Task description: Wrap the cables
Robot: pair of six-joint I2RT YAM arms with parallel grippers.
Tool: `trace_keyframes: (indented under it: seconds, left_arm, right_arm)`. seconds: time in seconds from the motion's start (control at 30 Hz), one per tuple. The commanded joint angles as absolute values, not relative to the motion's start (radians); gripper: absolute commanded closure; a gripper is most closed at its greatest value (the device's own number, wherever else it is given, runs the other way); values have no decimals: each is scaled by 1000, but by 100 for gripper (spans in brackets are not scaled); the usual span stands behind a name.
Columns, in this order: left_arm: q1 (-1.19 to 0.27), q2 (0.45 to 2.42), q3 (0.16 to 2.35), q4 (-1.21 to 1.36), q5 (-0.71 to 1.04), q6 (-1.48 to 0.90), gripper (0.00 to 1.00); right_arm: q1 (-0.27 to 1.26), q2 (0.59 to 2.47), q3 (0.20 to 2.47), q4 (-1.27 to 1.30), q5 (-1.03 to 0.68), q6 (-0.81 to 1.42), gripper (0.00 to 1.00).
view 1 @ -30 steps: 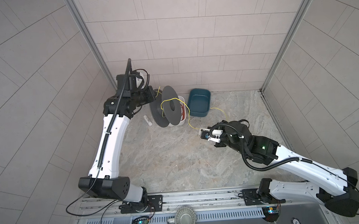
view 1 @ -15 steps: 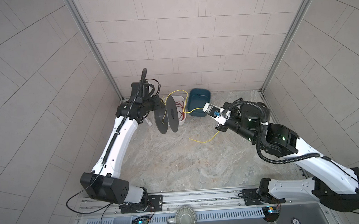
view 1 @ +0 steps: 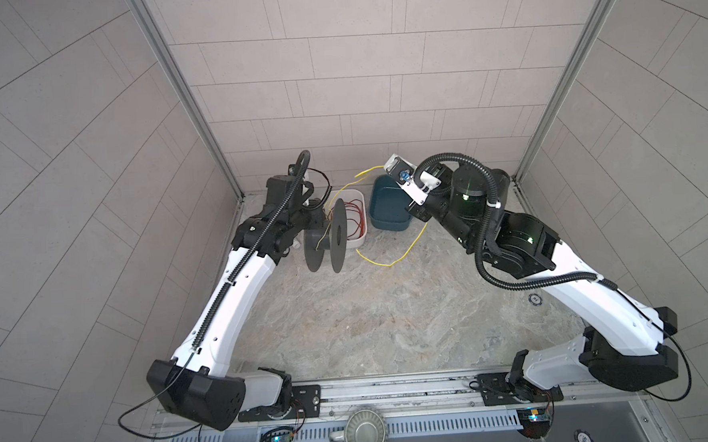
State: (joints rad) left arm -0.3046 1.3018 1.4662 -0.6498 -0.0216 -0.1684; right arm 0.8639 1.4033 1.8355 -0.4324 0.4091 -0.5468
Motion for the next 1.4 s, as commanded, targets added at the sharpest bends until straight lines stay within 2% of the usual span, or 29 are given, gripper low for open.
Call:
trace_keyframes:
  seconds: [0.0, 0.13, 0.33, 0.57, 0.73, 1.0, 1.23, 1.37]
  left_arm:
    - [-310, 1243, 1450, -592, -7, -101, 100]
    - [-310, 1213, 1430, -592, 57, -62, 100]
    - [-309, 1182, 1433, -597, 126, -30, 100]
    - [-308, 1170, 1452, -607, 267, -37, 100]
    - [-304, 1154, 1467, -594, 332, -78, 100]
    - [-256, 1157, 1562, -609, 431, -223, 100]
    - [-70, 1160, 1551, -458, 614, -486, 100]
    - [-35, 1172, 1558, -399, 663, -563, 100]
  right_arm:
    - [797, 1397, 1879, -410, 395, -473, 100]
    - [720, 1421, 1891, -420, 376, -443, 100]
    - [548, 1456, 1907, -447, 246, -280, 100]
    - [446, 1501, 1888, -461, 249, -201, 100]
    - [330, 1502, 1832, -465, 179, -64, 100]
    - [197, 1516, 1726, -450, 89, 57, 100]
    - [139, 1504, 1617, -414, 101, 113, 100]
    - [135, 1506, 1545, -387, 103, 114, 100]
